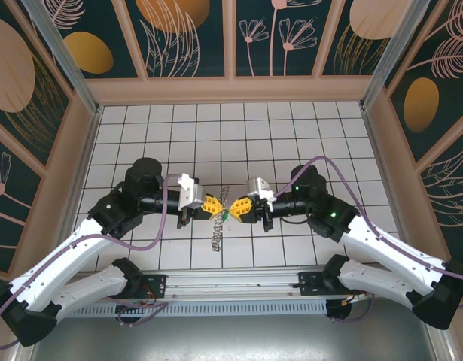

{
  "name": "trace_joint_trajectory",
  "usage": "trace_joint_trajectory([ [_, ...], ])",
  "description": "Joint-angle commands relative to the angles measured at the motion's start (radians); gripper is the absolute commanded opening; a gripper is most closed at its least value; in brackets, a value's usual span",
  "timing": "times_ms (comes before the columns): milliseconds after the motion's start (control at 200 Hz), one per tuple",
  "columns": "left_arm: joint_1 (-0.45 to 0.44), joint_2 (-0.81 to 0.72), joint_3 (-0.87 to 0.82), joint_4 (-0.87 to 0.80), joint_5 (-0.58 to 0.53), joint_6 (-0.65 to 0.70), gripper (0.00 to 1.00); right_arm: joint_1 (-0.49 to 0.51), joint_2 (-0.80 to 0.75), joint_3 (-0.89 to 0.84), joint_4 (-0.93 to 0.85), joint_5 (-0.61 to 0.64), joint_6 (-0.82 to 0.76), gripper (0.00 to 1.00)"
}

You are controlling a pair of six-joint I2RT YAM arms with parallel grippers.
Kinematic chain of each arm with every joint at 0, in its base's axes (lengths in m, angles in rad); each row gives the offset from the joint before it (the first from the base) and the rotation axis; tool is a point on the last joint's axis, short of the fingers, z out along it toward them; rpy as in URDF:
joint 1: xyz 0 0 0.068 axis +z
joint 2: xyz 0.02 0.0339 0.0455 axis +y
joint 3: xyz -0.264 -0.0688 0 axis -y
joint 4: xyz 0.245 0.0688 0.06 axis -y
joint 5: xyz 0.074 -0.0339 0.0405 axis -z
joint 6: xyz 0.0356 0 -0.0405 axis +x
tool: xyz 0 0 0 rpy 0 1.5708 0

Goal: Put the keys on the keyring

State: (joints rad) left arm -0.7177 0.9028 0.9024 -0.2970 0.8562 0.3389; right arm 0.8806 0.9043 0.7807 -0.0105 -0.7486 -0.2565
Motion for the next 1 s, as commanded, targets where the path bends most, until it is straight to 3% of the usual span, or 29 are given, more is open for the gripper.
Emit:
trace_joint_trajectory([
  [0,-0.004,0.001,-0.006,0.045,0.021,-0.009,0.00,0.032,-0.024,0.020,0.043,0.082,-0.024,0.00],
  [405,-0.003,0.016,-0.003,0.052,0.023,-0.022,0.00,0.153,-0.052,-0.004,0.028,0.286,-0.092,0.00],
  [686,-0.004,0.022,-0.002,0.055,0.024,-0.027,0.00,0.338,-0.007,-0.003,-0.008,0.635,-0.209,0.00],
  [996,-0.004,0.022,-0.002,0.058,0.013,-0.029,0.00,0.432,-0.005,-0.038,0.045,0.906,-0.283,0.00],
])
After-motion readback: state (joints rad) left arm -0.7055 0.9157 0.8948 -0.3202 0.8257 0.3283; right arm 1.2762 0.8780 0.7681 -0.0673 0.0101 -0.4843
